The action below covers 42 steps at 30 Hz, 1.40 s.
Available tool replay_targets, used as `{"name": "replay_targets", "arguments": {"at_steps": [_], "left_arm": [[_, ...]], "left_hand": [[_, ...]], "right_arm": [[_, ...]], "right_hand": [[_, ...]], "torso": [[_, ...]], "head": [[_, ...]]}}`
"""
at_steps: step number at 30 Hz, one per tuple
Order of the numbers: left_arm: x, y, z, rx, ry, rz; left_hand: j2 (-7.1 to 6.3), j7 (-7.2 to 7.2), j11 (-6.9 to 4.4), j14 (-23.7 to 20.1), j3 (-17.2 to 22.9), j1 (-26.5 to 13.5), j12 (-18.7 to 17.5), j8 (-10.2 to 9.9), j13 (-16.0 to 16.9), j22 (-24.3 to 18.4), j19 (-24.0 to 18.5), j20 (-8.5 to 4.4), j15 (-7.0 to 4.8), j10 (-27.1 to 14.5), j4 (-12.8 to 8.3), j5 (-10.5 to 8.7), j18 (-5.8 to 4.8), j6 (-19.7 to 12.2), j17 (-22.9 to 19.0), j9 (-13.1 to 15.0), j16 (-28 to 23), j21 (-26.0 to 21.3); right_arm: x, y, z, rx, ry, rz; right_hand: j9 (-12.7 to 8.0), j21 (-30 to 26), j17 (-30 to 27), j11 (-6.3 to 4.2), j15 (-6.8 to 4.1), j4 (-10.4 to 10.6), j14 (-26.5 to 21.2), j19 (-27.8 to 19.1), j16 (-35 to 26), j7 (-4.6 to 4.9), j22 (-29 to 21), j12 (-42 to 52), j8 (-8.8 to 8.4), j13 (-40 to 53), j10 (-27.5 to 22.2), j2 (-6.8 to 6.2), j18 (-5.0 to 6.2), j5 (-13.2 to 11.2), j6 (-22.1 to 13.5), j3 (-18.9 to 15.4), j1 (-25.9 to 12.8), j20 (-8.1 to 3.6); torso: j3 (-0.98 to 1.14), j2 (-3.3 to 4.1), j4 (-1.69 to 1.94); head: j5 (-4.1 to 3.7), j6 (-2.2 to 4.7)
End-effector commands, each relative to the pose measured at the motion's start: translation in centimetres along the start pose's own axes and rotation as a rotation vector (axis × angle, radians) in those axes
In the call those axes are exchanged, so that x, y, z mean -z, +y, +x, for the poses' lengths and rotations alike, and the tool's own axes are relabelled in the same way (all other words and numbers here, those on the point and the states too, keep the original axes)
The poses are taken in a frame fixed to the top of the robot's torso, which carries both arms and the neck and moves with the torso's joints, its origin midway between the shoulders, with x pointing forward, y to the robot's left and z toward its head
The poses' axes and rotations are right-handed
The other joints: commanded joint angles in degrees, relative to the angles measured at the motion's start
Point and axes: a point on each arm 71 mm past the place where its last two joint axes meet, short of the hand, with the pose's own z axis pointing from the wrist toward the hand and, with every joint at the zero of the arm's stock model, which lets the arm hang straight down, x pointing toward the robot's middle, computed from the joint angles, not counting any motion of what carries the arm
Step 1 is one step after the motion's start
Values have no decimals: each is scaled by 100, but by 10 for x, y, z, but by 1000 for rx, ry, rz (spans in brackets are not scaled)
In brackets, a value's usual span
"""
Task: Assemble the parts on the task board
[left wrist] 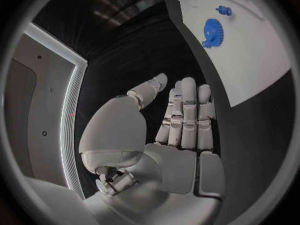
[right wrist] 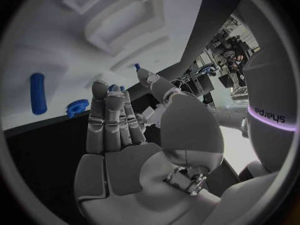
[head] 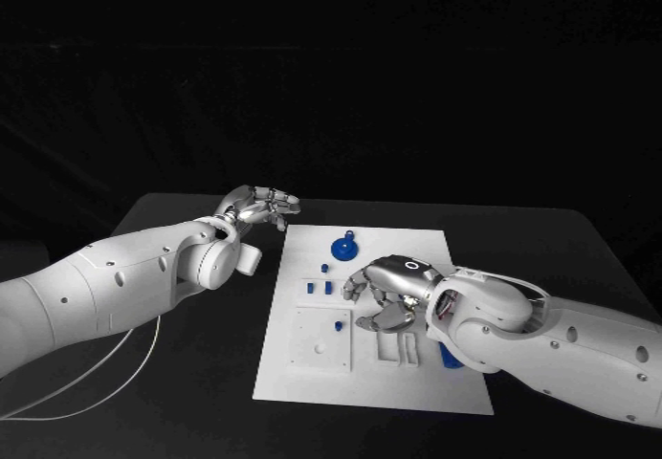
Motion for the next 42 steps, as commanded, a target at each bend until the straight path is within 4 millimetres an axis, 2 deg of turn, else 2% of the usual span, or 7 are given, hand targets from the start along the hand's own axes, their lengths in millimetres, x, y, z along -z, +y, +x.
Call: {"name": "replay_targets", "arguments": {"at_steps": [1, 12, 23, 27, 33, 37, 42], "left_arm": [[0, -2, 1, 9, 8, 8], [-1, -1, 0, 8, 7, 8], [-1, -1, 0, 9, 8, 8], [-1, -1, -1, 8, 6, 6], [-1, 0, -1, 8, 7, 6], [-1, 0, -1, 9, 8, 7], [-1, 0, -1, 9, 9, 6]], "left_hand": [[3, -12, 19, 24, -21, -41, -12, 31, 7, 7, 5, -64, 5, -9, -7, 24, 77, -35, 10, 9, -29, -13], [3, -11, 20, 24, -23, -43, -13, 31, 8, 9, 5, -64, 6, -11, -7, 24, 77, -36, 12, 9, -30, -15], [3, -10, 20, 23, -24, -46, -13, 31, 9, 11, 5, -63, 7, -13, -6, 23, 77, -38, 15, 9, -32, -16], [3, -10, 21, 23, -25, -48, -13, 31, 10, 12, 5, -63, 7, -14, -5, 22, 77, -38, 16, 9, -33, -17], [4, -9, 21, 23, -26, -50, -13, 31, 10, 12, 5, -62, 7, -15, -4, 22, 77, -39, 18, 9, -34, -18], [6, -9, 21, 23, -26, -50, -12, 31, 11, 13, 5, -62, 7, -15, -3, 22, 77, -39, 19, 9, -35, -18], [8, -9, 21, 23, -26, -50, -13, 30, 11, 14, 5, -62, 8, -16, -3, 23, 77, -40, 20, 9, -35, -19]], "right_arm": [[5, -5, -16, -67, -30, 13], [29, -52, -48, 24, -32, 142], [34, -69, -40, 68, 64, 203], [33, -69, -36, 66, 82, 200], [31, -64, -34, 94, 41, 176], [31, -66, -31, 123, 56, 179], [30, -64, -29, 139, 58, 174]], "right_hand": [[-3, -19, -11, 0, 27, -8, 6, 38, 43, -19, 64, -4, 23, -20, 41, 1, 86, -41, 14, -31, 68, -19], [-29, 1, -13, 13, 39, -10, -5, 40, 117, -24, 88, -39, 22, -136, 19, -121, 86, -124, -29, -193, -13, -18], [-43, -48, -56, 53, 80, 14, -118, -67, 144, -266, 82, -72, 6, -327, -150, -212, 86, -735, -202, -584, -215, 10], [-28, -57, -90, -20, 10, 42, -109, -61, 160, -284, 78, -12, 40, -381, -57, -155, 86, -1242, -225, -628, -229, 1], [-13, -43, -120, -77, -45, -4, -60, -26, 182, -213, 84, 141, 95, -370, 259, -5, 86, -1301, -170, -639, -141, -26], [36, -17, -133, -170, -134, -11, -26, 29, 203, -105, 89, 297, 236, -328, 587, 205, 86, -1344, 76, -500, 91, -56], [52, -4, -147, -253, -216, 12, -11, 62, 210, -163, 89, 384, 326, -303, 804, 321, 86, -1343, 266, -236, 311, -58]], "torso": [[12, -1, -14], [12, -5, -16], [13, 3, -5], [13, 9, -2], [9, 7, 1], [4, 7, 4], [8, 10, 4]], "head": [[-19, 40], [-135, 125], [-157, 144], [-151, 150], [-181, 145], [-189, 138], [-181, 124]]}}
